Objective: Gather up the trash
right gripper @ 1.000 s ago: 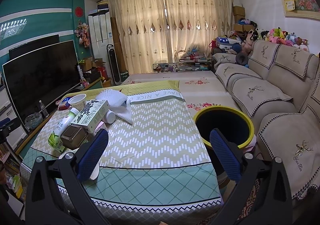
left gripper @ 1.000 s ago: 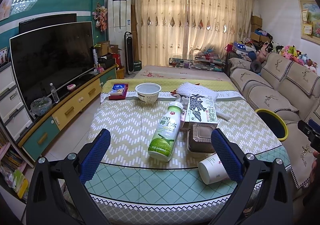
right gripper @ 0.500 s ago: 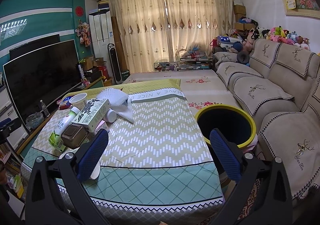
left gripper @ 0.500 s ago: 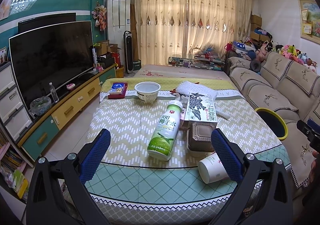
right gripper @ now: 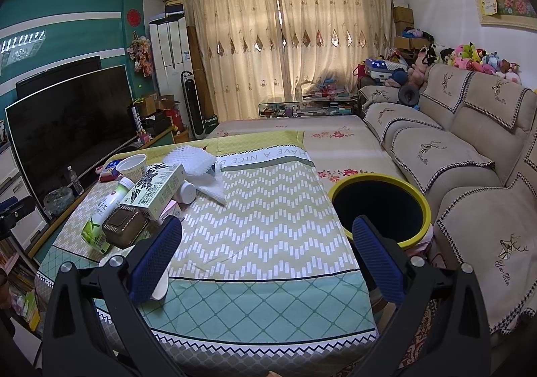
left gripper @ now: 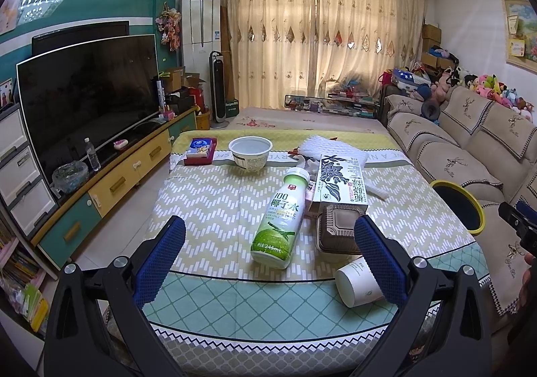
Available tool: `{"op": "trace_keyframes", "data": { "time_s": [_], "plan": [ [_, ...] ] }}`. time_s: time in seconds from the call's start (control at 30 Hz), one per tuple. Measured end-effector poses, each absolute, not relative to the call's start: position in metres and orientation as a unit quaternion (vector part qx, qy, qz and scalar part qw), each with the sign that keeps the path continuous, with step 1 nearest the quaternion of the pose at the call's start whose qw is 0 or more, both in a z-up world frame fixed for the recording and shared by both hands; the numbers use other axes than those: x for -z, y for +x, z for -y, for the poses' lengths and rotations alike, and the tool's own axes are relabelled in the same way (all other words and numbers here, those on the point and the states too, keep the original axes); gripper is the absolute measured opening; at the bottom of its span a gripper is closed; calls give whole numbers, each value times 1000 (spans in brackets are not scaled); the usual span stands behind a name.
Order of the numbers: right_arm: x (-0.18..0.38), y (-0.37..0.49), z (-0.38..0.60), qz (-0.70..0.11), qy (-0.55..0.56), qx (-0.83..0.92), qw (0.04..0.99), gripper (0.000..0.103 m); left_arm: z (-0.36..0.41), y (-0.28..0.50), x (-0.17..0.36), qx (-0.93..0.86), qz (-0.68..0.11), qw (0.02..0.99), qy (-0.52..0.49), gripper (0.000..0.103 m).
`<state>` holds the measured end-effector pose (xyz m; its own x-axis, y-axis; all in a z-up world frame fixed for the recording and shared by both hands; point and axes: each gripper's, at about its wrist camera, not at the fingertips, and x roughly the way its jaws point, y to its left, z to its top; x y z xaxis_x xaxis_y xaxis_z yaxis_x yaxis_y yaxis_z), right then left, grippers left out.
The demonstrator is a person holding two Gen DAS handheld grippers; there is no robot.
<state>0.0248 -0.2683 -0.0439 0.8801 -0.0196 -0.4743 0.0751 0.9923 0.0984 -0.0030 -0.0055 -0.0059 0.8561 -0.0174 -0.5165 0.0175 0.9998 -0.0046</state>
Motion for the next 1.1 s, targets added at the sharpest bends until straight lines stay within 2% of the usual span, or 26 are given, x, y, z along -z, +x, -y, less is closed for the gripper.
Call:
{"op": "trace_keyframes", "data": {
  "time_s": [1.1],
  "plan": [
    [55,31,264,-260,59,6,964,97,4,0,9,5,-276,961,2,99]
  ]
}}
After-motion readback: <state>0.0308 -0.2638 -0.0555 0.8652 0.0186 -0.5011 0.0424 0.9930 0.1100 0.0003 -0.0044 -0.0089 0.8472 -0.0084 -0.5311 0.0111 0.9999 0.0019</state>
